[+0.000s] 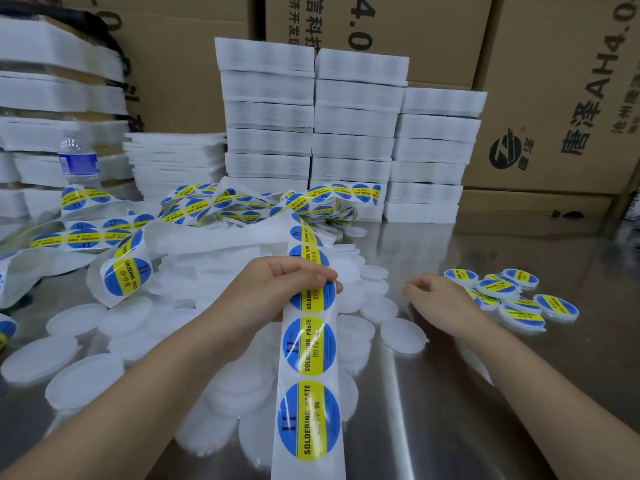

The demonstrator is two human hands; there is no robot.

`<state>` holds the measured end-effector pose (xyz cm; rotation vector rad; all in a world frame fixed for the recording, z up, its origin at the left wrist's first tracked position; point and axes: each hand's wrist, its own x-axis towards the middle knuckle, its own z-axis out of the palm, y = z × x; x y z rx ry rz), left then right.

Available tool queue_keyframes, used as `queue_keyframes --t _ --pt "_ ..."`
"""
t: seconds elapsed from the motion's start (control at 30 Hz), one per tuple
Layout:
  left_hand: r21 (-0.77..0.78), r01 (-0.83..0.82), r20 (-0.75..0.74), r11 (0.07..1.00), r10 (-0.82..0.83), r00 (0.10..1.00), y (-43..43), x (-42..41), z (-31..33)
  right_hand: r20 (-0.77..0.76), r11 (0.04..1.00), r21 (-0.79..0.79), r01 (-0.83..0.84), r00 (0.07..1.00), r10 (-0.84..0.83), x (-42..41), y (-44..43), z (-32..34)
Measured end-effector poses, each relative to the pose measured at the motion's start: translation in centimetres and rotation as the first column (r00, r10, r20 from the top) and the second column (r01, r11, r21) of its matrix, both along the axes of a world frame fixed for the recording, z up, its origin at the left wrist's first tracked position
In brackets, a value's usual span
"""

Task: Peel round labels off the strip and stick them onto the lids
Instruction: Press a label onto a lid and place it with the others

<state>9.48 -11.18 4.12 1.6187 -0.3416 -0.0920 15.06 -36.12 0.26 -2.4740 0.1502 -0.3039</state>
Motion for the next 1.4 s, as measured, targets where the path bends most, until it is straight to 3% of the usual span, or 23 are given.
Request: queue_keyframes --t 0.2,0.33,0.43,0.53,0.67,0.8,1.17,1.4 --pt "-0.033 -0.016 0.011 0.999 0.016 1.0 0.0 0.1 0.1 -0.042 0.984 -0.048 0.174 0.984 -0.176 1.2 -1.9 -0.5" --pt "-0.041 -0.013 0.014 0.999 0.013 1.0 0.0 0.2 0.1 0.063 0.968 -0.136 0.211 0.977 -0.204 1.1 -2.4 -0.1" --pt "-0.041 -0.012 0.019 0.999 0.013 1.0 0.0 0.3 0.0 0.227 0.993 -0.071 0.091 0.971 -0.073 0.2 -0.8 0.7" --pt "-0.047 -0.012 0.021 0.999 0.013 1.0 0.1 0.3 -0.1 0.363 0.988 -0.023 -0.153 0.92 0.151 -1.6 1.9 1.7" --pt "-0.071 -0.023 0.029 0.997 0.025 0.999 0.0 0.5 -0.1 0.469 0.895 -0.019 -0.446 0.787 0.402 -4.9 5.1 2.9" --pt "-0.078 -0.089 0.044 0.993 0.092 0.995 0.0 0.9 -0.5 0.454 0.786 -0.067 -0.614 0.683 0.572 -7.3 6.6 3.3" --pt "-0.076 -0.151 0.032 0.986 0.153 0.988 0.2 1.4 -0.8 0.313 0.701 0.143 -0.699 0.703 0.638 -8.0 7.0 3.2" --pt "-0.041 -0.16 -0.014 0.986 0.159 0.987 0.1 1.3 -0.8 0.32 0.717 0.096 -0.691 0.703 0.635 -8.0 7.1 3.2"
